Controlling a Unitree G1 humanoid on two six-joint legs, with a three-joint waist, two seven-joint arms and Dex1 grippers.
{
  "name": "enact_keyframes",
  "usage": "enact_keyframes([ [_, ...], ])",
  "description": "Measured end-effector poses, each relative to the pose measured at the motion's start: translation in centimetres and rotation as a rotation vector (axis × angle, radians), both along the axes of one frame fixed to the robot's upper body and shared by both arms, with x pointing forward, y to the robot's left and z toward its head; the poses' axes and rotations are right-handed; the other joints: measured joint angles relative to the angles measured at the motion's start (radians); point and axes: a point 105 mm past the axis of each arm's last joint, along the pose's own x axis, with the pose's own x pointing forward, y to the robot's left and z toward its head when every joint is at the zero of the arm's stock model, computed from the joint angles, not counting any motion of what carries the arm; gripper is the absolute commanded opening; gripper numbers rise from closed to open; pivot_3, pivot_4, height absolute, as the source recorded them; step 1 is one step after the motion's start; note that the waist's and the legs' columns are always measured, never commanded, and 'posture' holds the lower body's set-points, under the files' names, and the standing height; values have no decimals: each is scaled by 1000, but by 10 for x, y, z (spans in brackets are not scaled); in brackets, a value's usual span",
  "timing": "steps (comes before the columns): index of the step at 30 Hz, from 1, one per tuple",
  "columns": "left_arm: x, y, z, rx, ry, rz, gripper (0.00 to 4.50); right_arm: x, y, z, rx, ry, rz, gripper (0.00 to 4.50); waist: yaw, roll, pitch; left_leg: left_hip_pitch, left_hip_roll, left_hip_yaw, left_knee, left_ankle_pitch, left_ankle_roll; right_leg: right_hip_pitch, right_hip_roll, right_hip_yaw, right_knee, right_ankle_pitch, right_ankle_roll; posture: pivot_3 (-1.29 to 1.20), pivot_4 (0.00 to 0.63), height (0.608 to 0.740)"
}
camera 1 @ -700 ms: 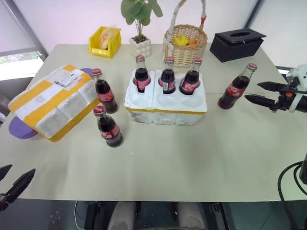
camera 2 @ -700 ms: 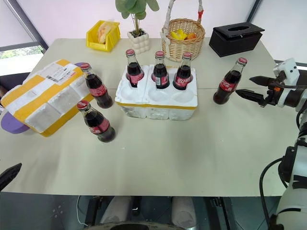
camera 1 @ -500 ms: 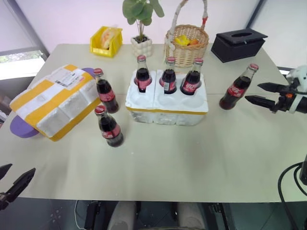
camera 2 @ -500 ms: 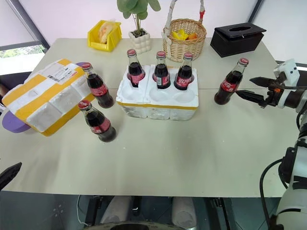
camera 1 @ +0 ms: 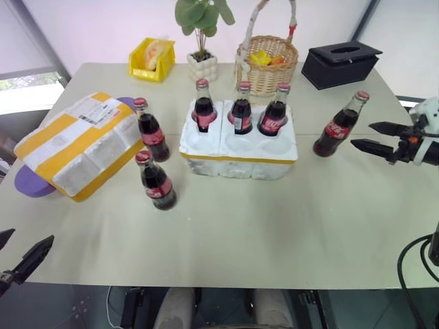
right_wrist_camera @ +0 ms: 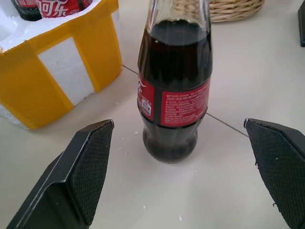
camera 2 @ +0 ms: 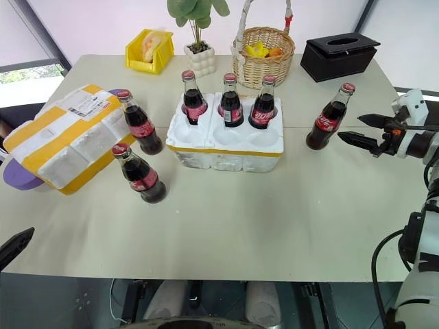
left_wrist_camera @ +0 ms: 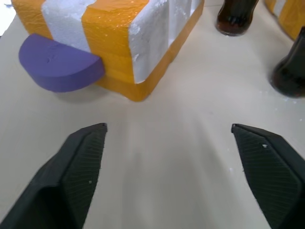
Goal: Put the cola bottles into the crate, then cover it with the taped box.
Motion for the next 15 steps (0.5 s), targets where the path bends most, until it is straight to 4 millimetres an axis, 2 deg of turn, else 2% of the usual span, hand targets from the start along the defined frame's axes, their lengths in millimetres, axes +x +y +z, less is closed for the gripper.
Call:
enact_keyframes([
  [2, 9, -2, 11, -56, -44, -22, 4450, -4, -3, 3, -5, -2, 3, 4500, 4, 0, 0, 0, 0, 0, 0, 0, 0, 0, 0, -1, 1, 0, 0, 0, 150, 740],
  [5, 24, -4, 43, -54, -118, -85, 4450, -9, -5, 13, -13, -22, 29, 4500, 6, 0, 0, 0, 0, -1, 0, 0, 0, 1, 0, -1, 1, 0, 0, 0, 150, 740],
  [9, 39, -13, 63, -17, -118, -188, 4450, -23, -3, 20, -33, -5, 104, 4500, 1, 0, 0, 1, 1, 1, 0, 0, 0, 1, 0, 0, 1, 0, 0, 0, 150, 740],
  [13, 58, -27, 84, 50, -131, -333, 4450, -41, 16, 29, -45, 9, 249, 4500, 1, 3, -1, 3, 1, 1, -1, 0, 0, 1, 2, 0, 2, 0, 0, 0, 150, 740],
  [15, 65, -34, 85, 47, -107, -403, 4450, -54, 30, 33, -43, 24, 323, 4500, 1, 5, -2, 3, 2, 1, -2, 0, 0, 1, 2, 2, 2, 0, 1, 0, 150, 740],
])
